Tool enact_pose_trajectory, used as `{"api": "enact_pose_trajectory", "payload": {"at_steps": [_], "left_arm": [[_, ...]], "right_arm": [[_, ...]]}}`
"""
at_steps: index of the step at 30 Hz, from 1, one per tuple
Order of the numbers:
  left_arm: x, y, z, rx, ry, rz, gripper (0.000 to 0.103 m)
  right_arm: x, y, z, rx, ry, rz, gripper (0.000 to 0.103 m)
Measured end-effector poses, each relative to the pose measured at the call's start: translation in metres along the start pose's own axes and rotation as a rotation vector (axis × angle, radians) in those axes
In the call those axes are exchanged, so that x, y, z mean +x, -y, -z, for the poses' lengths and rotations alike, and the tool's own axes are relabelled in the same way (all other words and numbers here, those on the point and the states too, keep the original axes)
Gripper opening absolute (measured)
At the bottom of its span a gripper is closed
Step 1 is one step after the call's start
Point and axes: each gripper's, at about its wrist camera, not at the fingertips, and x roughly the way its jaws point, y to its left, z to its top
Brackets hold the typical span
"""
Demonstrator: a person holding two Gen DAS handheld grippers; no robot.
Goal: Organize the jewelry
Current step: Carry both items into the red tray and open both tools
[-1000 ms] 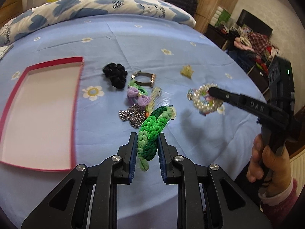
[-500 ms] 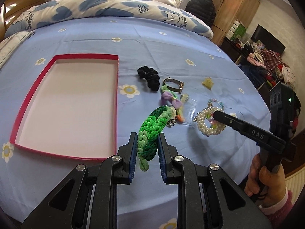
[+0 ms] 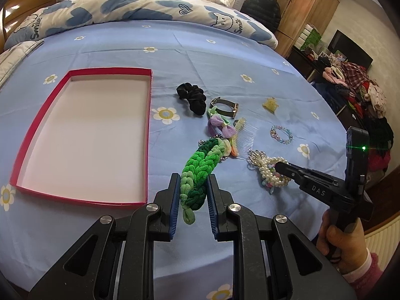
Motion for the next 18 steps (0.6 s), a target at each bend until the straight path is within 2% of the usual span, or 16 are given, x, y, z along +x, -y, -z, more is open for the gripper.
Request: {"api": "enact_pose_trajectory", "payload": {"at_steps": [5, 7, 10, 18], "left_arm": [[-0.001, -0.002, 0.000, -0.005, 0.002, 0.000, 0.019], [-0.001, -0.003, 0.001, -0.007, 0.003, 0.000, 0.019], [-0.002, -0.005, 0.001, -0.010, 0.004, -0.004, 0.019], [-0.004, -0.013, 0.001, -0.037, 0.008, -0.014, 0.019]], "right_arm": [[-0.002, -0.001, 0.000, -0.008, 0.004, 0.020, 0.018], [-0.002, -0.002, 0.001, -0.014, 0.009, 0.024, 0.015], [-0.010, -0.005, -0.002, -0.022, 0.061, 0.025, 0.014], [-0.034, -0.025, -0.024, -0.039, 0.144, -0.092, 0.013]]}}
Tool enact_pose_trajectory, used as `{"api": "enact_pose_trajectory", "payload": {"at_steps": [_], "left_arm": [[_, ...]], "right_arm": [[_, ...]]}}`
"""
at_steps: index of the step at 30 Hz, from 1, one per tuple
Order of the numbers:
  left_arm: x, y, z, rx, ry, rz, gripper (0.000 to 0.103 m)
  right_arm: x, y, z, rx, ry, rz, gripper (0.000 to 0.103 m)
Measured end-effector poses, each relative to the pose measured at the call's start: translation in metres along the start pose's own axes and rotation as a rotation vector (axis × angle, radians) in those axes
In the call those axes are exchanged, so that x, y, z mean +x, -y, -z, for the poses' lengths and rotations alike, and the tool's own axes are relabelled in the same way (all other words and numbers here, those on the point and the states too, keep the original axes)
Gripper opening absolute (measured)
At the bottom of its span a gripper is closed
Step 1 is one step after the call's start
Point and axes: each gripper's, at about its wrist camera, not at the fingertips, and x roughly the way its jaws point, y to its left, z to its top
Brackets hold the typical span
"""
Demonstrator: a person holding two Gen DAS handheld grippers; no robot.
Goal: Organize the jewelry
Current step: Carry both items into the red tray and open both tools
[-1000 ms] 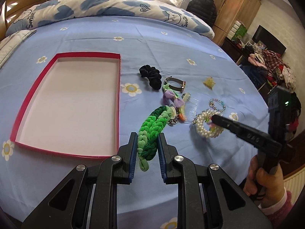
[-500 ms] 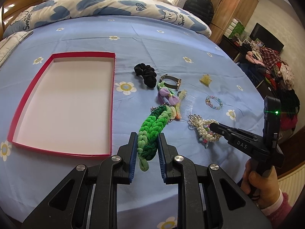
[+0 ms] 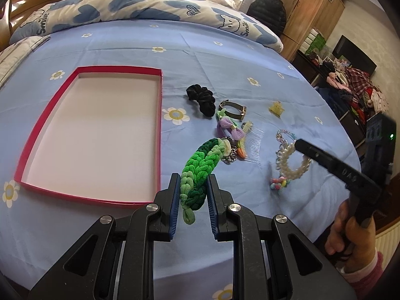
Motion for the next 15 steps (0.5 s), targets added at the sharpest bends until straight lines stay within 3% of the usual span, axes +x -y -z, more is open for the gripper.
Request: {"api": "enact_pose_trajectory", "payload": {"at_steps": [8, 15], "left_arm": [[-0.013, -0.024, -0.005, -0.033, 0.036, -0.051, 0.019], [-0.013, -0.069, -0.016, -0.078, 0.054, -0.154, 0.019]], "right_arm": [[0.019, -0.036, -0.019, -0.032, -0.021, -0.103, 0.013], [0.061, -0.089, -0.034, -0.080, -0.054, -0.207, 0.013]]}}
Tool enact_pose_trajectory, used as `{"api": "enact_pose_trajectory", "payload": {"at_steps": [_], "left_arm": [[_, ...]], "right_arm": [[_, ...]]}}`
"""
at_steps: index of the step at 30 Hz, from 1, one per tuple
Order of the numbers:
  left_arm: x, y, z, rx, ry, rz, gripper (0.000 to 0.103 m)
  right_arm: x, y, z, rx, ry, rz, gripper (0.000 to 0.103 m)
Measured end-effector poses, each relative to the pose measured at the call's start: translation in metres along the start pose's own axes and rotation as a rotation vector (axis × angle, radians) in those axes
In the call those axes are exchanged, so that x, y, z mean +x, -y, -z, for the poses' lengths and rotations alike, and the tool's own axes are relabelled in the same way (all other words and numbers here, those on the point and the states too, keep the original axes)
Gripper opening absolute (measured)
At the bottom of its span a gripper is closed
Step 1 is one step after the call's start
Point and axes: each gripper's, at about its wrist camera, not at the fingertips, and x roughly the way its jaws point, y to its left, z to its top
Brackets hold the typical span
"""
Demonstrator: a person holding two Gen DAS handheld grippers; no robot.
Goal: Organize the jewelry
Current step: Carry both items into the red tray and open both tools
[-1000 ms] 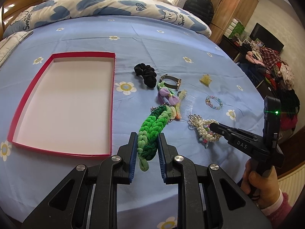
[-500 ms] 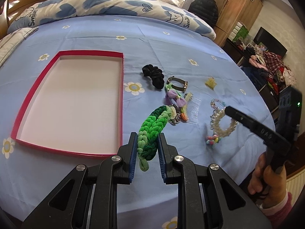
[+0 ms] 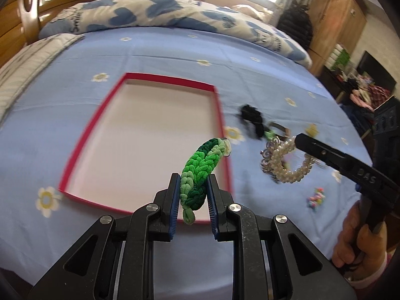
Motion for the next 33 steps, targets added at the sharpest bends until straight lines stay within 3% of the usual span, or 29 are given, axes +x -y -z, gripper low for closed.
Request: {"api": "enact_pose_trajectory", "payload": {"at_steps": [6, 12, 18, 33], "left_arm": [[0.024, -0.037, -0.018, -0.032, -0.013, -0.083, 0.019], [0.054, -0.064, -0.042, -0.054, -0.038, -0.135, 0.019], [0.087, -0.072, -0.052, -0.046, -0.095, -0.168, 0.019], [0.106, -0.067, -0.047, -0.014, -0.139, -0.193, 0.022]], "right_arm": [[0.049, -0.036, -0.016, -0.025, -0.036, -0.094, 0.013], [0.102, -0.044, -0.030, 0.017, -0.069, -0.136, 0.013], [0.141, -0.023, -0.032, 0.078, -0.125, -0.083, 0.013], [0.165, -0.017, -0.028, 0.040, -0.210, -0.021, 0.015]]}}
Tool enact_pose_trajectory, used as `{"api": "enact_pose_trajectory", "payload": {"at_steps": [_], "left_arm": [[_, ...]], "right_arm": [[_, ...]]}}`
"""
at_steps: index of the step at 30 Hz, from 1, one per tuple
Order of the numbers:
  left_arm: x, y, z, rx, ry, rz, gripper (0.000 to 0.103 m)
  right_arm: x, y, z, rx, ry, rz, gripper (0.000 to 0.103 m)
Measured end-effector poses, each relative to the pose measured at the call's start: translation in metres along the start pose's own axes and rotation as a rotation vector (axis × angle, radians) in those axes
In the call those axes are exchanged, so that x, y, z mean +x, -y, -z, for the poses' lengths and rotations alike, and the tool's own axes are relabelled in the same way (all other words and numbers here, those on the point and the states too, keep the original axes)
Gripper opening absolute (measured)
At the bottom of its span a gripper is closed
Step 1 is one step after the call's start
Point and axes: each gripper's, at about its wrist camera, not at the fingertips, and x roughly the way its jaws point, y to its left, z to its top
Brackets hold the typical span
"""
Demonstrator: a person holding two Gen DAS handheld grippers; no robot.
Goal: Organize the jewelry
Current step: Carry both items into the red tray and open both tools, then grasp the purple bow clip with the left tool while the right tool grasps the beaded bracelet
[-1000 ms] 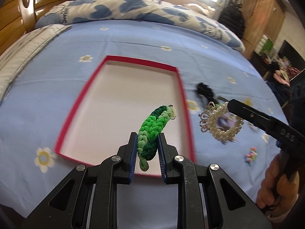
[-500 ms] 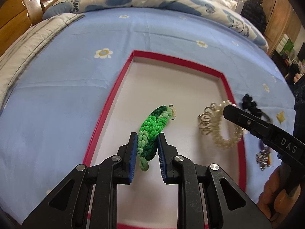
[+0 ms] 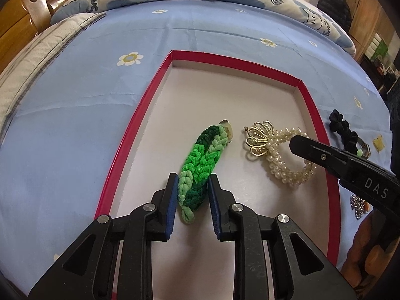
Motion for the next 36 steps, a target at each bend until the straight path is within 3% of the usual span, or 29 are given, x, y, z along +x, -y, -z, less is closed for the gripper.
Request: {"api": "enact_pose_trajectory", "payload": {"at_steps": [5, 8, 13, 16, 18, 26, 36], "left_arm": [[-0.003, 0.002, 0.001, 0.004, -0.008, 0.009, 0.036], [-0.007, 0.004, 0.002, 0.012, 0.001, 0.001, 0.047], [-0.017, 0.003, 0.003, 0.007, 0.008, 0.002, 0.049], [-0.033, 0.005, 0.005, 0.000, 0.037, 0.020, 0.061], [-0.042, 0.010, 0.007, 0.007, 0.052, 0.025, 0.062], [-0.060, 0.034, 0.013, 0.018, 0.066, 0.072, 0.062], [-0.076, 0.085, 0.024, 0.089, 0.067, 0.161, 0.062]], "right_arm": [[0.001, -0.001, -0.002, 0.004, -0.011, -0.005, 0.019], [-0.003, 0.000, -0.002, 0.018, -0.008, -0.021, 0.030], [-0.016, 0.000, -0.003, 0.021, 0.014, -0.023, 0.031], [-0.032, 0.001, -0.001, 0.029, 0.036, -0.037, 0.037], [-0.047, 0.003, 0.004, 0.034, 0.060, -0.040, 0.041], [-0.090, 0.022, 0.022, 0.067, 0.097, -0.020, 0.042], [-0.155, 0.064, 0.053, 0.121, 0.176, 0.069, 0.042]]}}
